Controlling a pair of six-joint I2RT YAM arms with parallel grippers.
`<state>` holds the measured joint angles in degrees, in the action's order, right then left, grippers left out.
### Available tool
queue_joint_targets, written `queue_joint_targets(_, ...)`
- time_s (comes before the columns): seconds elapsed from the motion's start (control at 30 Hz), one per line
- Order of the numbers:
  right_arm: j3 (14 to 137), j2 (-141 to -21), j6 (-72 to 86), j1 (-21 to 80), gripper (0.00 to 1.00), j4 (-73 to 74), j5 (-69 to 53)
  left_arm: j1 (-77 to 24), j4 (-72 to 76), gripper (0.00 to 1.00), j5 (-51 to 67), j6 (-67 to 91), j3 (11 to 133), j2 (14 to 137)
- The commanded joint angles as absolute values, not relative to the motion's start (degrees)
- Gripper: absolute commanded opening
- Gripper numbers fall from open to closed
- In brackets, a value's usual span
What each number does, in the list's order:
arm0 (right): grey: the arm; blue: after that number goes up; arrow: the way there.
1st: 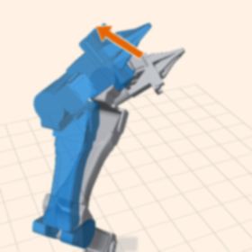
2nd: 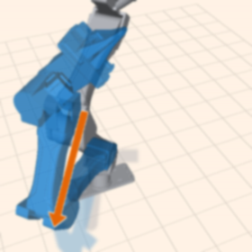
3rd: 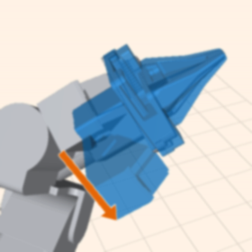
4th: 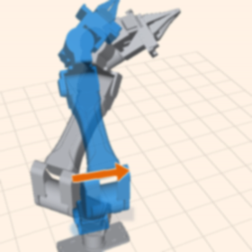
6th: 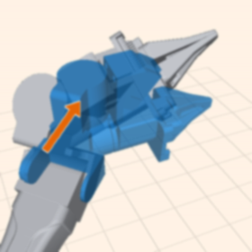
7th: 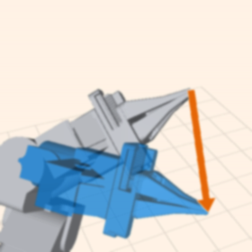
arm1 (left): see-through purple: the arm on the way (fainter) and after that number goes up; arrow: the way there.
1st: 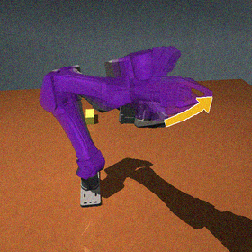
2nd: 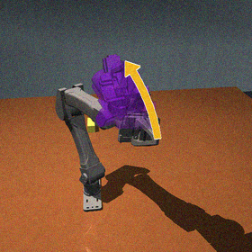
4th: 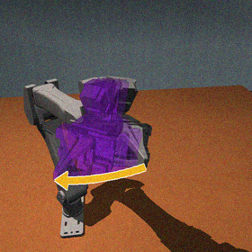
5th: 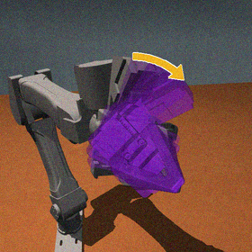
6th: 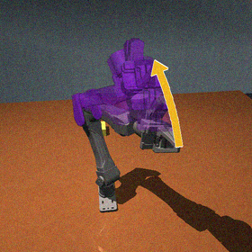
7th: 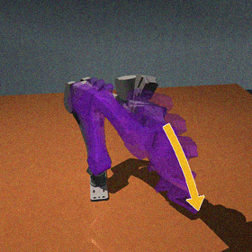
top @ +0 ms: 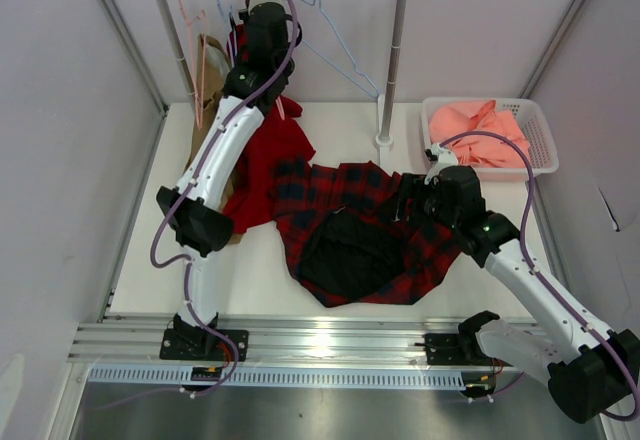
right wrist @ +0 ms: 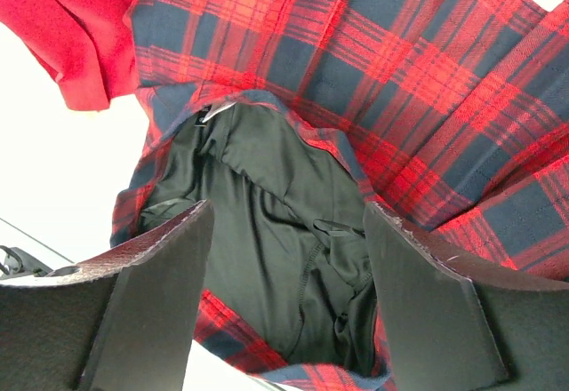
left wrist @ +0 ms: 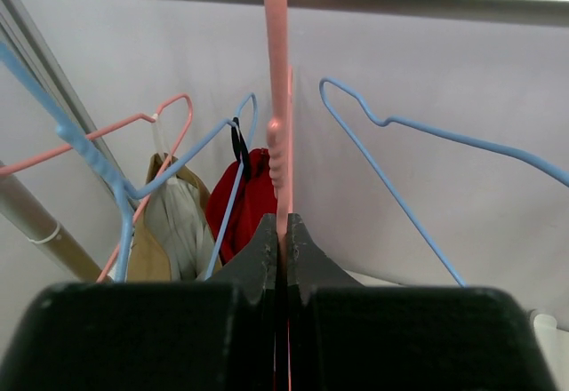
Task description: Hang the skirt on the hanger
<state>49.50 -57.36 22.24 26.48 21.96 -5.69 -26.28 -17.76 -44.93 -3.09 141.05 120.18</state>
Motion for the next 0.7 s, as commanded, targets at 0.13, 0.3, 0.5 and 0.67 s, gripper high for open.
queue_joint_targets(0.13,49.6,-56.5,21.3,26.1,0.74,20.3,-6.6,-26.5,-18.1,0.00,-43.3,-4.7,142.3,113.7)
queue_joint_targets(0.3,49.7,-56.3,21.4,26.1,0.74,20.4,-6.9,-26.9,-19.9,0.00,-42.5,-4.7,142.2,112.1)
queue_joint_targets(0.5,50.0,-55.6,21.4,25.9,0.74,20.9,-6.9,-27.0,-23.9,0.00,-39.4,-3.4,141.8,110.3)
queue_joint_targets(0.67,50.2,-55.4,21.6,25.9,0.73,21.3,-6.9,-27.1,-27.7,0.00,-37.4,-1.3,141.6,109.2)
